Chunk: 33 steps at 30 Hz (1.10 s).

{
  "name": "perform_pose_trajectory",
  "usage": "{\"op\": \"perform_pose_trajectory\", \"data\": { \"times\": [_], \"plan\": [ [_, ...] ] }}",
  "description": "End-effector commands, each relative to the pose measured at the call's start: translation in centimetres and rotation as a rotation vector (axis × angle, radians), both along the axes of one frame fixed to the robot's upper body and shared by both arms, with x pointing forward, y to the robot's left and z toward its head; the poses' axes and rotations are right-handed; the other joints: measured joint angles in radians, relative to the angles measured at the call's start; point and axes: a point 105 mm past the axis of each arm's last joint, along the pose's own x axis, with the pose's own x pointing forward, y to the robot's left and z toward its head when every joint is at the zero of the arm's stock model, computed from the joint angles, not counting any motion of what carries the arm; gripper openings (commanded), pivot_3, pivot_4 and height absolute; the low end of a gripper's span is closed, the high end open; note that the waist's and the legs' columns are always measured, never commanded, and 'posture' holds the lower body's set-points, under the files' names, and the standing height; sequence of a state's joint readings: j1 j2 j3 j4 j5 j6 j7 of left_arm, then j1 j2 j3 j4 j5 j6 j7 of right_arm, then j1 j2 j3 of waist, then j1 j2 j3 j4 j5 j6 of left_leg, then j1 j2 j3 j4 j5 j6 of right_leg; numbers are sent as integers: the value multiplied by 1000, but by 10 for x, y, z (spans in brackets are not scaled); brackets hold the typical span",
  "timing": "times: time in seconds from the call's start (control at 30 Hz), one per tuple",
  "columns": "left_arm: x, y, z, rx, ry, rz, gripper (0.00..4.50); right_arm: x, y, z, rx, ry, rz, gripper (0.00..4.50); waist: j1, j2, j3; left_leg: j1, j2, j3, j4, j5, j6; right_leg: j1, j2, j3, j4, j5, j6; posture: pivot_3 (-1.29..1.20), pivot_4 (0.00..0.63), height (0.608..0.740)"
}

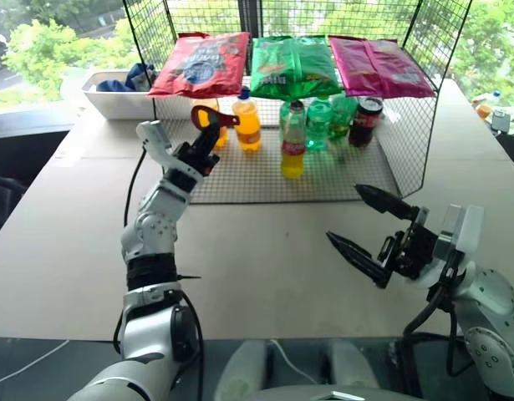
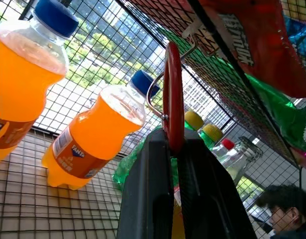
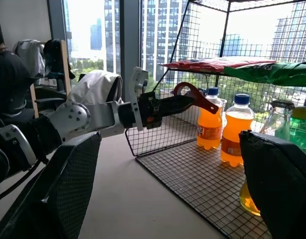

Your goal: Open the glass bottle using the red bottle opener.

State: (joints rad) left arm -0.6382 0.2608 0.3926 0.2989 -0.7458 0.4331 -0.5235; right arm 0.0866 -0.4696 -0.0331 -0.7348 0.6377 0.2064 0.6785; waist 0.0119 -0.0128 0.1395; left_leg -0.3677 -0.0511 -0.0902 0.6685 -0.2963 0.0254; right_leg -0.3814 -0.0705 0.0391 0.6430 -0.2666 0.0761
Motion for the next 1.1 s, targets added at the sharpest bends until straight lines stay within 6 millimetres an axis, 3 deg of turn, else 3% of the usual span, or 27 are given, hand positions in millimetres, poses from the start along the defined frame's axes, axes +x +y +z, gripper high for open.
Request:
{"op": "perform_pose_trajectory", "data": {
  "times": [0.03, 0.33, 0.67, 0.77, 0.87, 1.0, 1.1],
  "plan": [
    [0, 2, 11, 73, -59, 6, 97, -3, -1, 6, 0, -45, -9, 4500, 0, 0, 0, 0, 0, 0, 0, 0, 0, 0, 0, 0, 0, 0, 0, 0, 150, 740],
    [1, 0, 11, 170, -93, -24, 97, -2, -1, 4, 5, -47, -29, 4500, -1, 0, 0, 0, 0, 0, 0, 0, 0, 0, 0, 0, 0, 0, 0, 0, 150, 740],
    [-33, -38, 33, 75, -202, -341, 97, 1, -2, 3, 10, -50, -56, 4500, -2, -1, 0, -1, 0, 0, 0, 0, 0, 0, 0, 0, 0, 0, 0, 0, 150, 740],
    [-60, -68, 22, 127, -176, -557, 97, 15, -9, -3, -10, -30, -164, 4500, -7, 0, 0, 0, 0, 0, 0, 0, 0, 0, 0, 0, 0, 0, 0, 0, 150, 740],
    [-91, -90, 1, 174, -107, -807, 97, 32, -8, -19, -20, 127, -212, 4500, -14, 0, 1, 0, 0, 0, -1, 0, 0, 0, 0, 1, 0, 0, 0, 0, 150, 740],
    [-114, -102, -17, 263, -59, -1007, 97, 33, 0, -34, -69, 288, -160, 4500, -20, 1, 1, 0, 1, 0, -1, 0, 0, -1, 0, 0, 0, 0, 0, 0, 150, 740],
    [-121, -106, -22, 301, -51, -1105, 97, 27, 3, -42, -110, 432, -67, 4500, -23, 2, 2, 0, 1, 0, -1, 0, 0, 0, 0, 1, 0, 0, -1, 0, 150, 740]
  ]
}}
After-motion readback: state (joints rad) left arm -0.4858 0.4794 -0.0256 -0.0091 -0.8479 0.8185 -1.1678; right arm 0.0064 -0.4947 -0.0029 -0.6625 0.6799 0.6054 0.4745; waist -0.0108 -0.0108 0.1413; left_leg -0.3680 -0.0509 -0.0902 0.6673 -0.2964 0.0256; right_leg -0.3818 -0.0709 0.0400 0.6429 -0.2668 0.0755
